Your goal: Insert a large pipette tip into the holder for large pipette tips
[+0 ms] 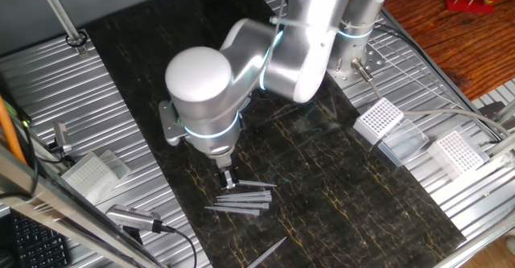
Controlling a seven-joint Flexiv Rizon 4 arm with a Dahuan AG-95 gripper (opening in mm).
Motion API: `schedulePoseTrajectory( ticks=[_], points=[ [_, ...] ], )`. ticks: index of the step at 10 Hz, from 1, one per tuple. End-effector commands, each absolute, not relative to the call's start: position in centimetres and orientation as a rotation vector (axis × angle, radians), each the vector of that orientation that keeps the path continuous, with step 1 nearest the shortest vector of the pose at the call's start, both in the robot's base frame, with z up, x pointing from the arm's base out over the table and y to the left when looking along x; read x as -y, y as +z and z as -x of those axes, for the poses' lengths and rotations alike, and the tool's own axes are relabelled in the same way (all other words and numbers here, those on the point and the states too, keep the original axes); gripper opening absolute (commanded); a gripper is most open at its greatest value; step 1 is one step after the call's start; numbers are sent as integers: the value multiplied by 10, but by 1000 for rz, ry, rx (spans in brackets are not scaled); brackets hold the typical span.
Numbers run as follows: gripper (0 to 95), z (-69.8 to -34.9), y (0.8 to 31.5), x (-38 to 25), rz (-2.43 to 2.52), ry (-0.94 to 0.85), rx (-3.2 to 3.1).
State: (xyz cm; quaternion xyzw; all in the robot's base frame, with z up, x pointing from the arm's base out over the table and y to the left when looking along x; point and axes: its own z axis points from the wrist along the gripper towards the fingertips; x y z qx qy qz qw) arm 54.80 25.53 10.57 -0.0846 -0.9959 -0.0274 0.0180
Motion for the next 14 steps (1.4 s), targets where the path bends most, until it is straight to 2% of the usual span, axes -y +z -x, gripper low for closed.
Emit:
schedulePoseTrajectory(
  ticks=[1, 5, 10, 14],
  points=[
    [0, -549, 96, -250, 259, -70, 3129],
    [0, -548, 86, -245, 254, -80, 3164],
    [0, -539, 54, -241, 238, -102, 3180],
    [0, -535, 55, -240, 229, -109, 3155]
  ],
)
